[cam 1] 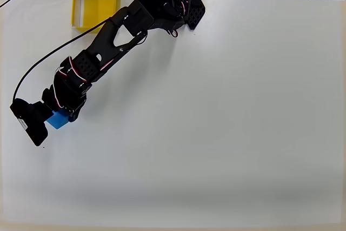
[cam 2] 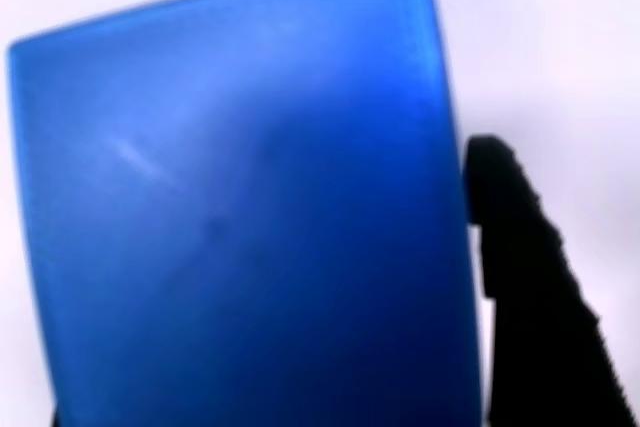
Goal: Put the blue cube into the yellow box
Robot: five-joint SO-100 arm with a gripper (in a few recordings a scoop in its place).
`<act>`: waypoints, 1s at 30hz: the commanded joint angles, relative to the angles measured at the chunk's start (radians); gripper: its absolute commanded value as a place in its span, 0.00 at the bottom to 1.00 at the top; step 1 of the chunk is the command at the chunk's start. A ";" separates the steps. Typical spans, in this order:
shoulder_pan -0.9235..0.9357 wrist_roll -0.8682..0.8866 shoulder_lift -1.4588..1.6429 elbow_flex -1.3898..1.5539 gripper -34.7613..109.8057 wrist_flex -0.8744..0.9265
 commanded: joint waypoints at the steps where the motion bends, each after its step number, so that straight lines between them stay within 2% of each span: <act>1: 0.067 -0.020 0.330 0.049 0.37 0.029; 20: 0.371 -0.072 0.770 0.426 0.37 0.147; 26: 0.492 -0.067 0.879 0.488 0.37 0.282; 30: 0.558 -0.075 0.927 0.543 0.37 0.293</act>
